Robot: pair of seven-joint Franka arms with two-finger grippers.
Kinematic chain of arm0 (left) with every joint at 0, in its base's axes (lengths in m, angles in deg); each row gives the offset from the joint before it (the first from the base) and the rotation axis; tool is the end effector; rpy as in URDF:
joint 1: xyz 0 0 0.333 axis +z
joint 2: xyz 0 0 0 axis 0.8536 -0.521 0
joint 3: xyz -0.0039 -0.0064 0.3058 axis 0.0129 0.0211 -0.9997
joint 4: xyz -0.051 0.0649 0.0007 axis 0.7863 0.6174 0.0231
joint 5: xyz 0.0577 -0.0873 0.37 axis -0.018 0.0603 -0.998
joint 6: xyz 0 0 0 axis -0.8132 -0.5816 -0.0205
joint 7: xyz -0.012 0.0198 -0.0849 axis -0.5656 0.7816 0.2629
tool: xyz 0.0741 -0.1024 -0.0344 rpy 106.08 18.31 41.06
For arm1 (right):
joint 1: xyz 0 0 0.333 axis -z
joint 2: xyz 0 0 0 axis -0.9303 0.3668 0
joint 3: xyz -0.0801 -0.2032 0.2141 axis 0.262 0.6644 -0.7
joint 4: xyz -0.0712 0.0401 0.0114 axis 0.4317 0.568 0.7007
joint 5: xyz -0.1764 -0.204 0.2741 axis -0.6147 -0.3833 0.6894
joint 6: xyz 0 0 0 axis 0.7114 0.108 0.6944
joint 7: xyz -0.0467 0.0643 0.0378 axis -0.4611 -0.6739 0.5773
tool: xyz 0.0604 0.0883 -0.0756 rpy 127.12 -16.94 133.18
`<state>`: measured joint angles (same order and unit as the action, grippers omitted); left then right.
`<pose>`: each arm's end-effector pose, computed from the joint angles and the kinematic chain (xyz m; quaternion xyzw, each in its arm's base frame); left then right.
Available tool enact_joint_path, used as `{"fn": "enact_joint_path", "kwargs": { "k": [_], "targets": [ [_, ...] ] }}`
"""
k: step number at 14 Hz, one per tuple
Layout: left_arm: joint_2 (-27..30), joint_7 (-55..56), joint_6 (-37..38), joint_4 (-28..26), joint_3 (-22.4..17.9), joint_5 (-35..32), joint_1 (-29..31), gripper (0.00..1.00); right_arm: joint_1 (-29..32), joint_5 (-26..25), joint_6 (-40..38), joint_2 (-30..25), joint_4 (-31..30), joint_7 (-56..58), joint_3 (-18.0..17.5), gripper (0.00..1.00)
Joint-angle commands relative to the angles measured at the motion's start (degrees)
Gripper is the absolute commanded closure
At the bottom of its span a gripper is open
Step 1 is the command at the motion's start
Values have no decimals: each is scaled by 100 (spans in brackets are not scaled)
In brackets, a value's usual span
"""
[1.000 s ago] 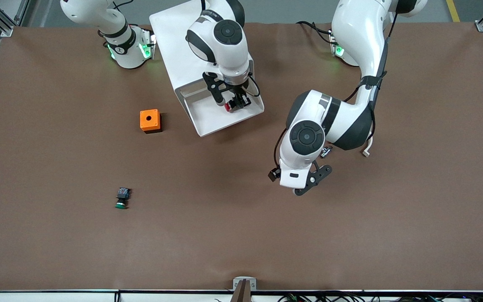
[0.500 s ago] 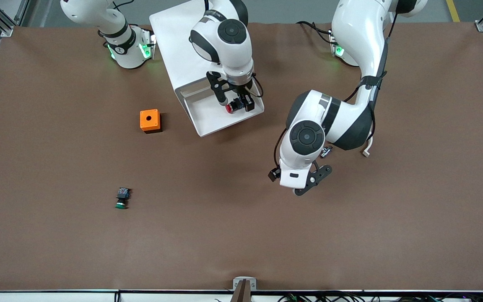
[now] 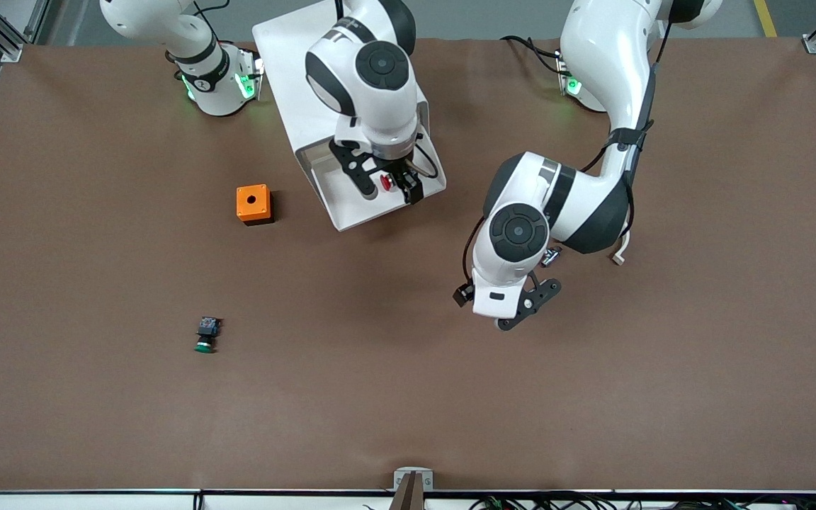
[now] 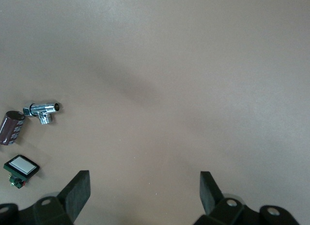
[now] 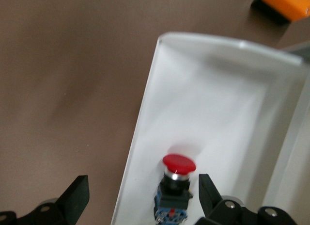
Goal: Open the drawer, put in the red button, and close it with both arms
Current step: 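Raise the right gripper out of the drawer and withdraw it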
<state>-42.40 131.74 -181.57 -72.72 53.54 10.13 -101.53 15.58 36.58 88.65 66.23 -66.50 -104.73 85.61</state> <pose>0.6031 -0.3843 0.3240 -0.9512 -0.3038 0.0469 0.0268 0.4320 0.4724 0.3816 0.9079 -0.4167 -0.0345 0.0284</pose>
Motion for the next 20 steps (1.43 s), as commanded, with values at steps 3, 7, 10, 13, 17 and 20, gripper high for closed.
{"fn": "enact_joint_path", "kwargs": {
  "k": [3,7,10,13,17,20],
  "targets": [
    [117,1,-30,-72,9,-31,-23,1,955,-69,-1327,-70,556,2442,-16,0],
    [126,-8,-30,-81,44,-31,-137,1,1939,-183,-1802,-395,582,4558,45,0],
    [100,-8,-30,-89,237,-40,-216,1,2678,-201,-2049,-562,626,6036,133,0],
    [56,-35,-83,-89,378,-93,-313,1,3320,-201,-2190,-729,626,7320,291,0],
    [-23,-17,-83,-98,431,-84,-637,1,3962,-201,-2453,-1019,626,8464,406,0],
    [-76,-52,-144,-89,449,-58,-787,1,4340,-201,-2515,-1169,626,9159,415,0]
  ]
}}
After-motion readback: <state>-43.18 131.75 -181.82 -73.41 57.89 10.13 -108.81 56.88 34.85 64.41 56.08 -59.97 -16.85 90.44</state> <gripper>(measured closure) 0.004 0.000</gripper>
